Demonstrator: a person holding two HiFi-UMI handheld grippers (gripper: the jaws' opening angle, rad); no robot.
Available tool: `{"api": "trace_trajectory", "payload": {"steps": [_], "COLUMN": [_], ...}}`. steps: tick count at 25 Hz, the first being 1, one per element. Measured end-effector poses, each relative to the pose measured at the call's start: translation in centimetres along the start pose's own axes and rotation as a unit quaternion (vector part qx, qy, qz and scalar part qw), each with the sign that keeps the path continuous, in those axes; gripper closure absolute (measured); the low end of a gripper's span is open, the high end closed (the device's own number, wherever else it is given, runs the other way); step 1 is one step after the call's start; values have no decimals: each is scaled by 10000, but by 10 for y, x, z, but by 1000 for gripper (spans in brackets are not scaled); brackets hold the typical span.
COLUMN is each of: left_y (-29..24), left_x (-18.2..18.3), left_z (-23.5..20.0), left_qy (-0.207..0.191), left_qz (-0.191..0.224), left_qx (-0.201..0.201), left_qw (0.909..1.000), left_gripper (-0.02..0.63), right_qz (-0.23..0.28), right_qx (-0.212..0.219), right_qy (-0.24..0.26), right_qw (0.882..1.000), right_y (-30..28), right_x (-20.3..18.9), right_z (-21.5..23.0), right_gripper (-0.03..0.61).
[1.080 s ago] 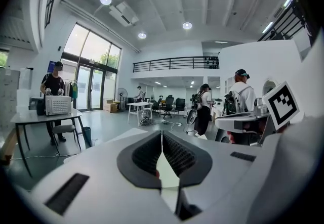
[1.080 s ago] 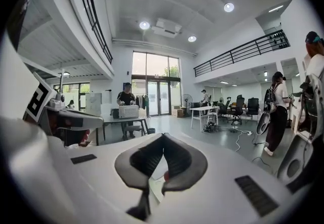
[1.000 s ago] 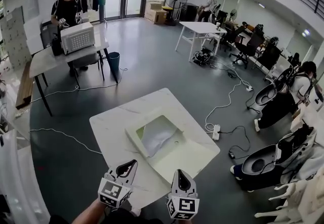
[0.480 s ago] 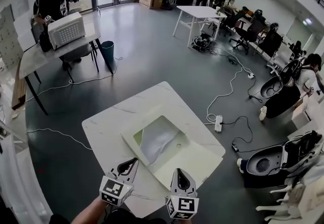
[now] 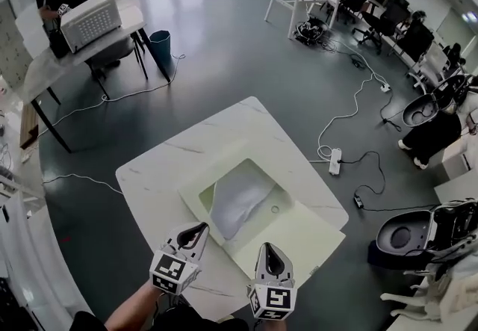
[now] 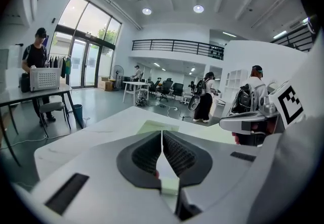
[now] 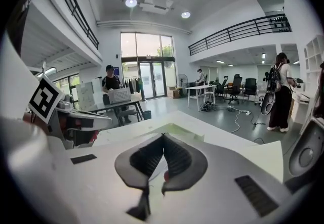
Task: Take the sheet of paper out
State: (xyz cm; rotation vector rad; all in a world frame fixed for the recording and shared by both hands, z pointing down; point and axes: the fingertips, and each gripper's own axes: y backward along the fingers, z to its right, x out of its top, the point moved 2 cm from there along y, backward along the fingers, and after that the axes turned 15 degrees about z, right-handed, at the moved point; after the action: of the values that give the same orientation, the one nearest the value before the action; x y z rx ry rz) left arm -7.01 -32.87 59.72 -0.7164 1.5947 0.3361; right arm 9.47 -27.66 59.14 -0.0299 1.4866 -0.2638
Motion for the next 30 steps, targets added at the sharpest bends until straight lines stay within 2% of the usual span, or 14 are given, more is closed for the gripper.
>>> {"api": "trace_trajectory", "payload": {"steps": [4, 6, 8, 11, 23, 30], "left_y": [-20, -29, -37, -47, -82, -84], "left_x": [-20, -29, -38, -52, -104, -107], "left_z": [-16, -22, -28, -33, -52, -55], "left_qy": [254, 334, 335, 313, 272, 202], "left_qz": [-231, -338, -435, -611, -1224, -1308], "left_qx": [93, 119, 175, 228, 234, 277], "left_qw": [9994, 9988, 9983, 9974, 9918, 9908], "left_gripper": [570, 442, 393, 370, 368, 488], "right_qz": [-126, -175, -207, -238, -369, -403], "right_qx": [-27, -34, -43, -73, -219, -255], "right_qy": [-68, -80, -95, -99, -98, -99], "right_qw": [9999, 9998, 9997, 9996, 9990, 9988], "right_y": [-17, -22, -26, -29, -44, -43], "right_x": [-12, -14, -14, -15, -31, -31], "right_z": [6, 8, 8, 12, 27, 31], "right_gripper": [561, 561, 561, 561, 561, 561]}}
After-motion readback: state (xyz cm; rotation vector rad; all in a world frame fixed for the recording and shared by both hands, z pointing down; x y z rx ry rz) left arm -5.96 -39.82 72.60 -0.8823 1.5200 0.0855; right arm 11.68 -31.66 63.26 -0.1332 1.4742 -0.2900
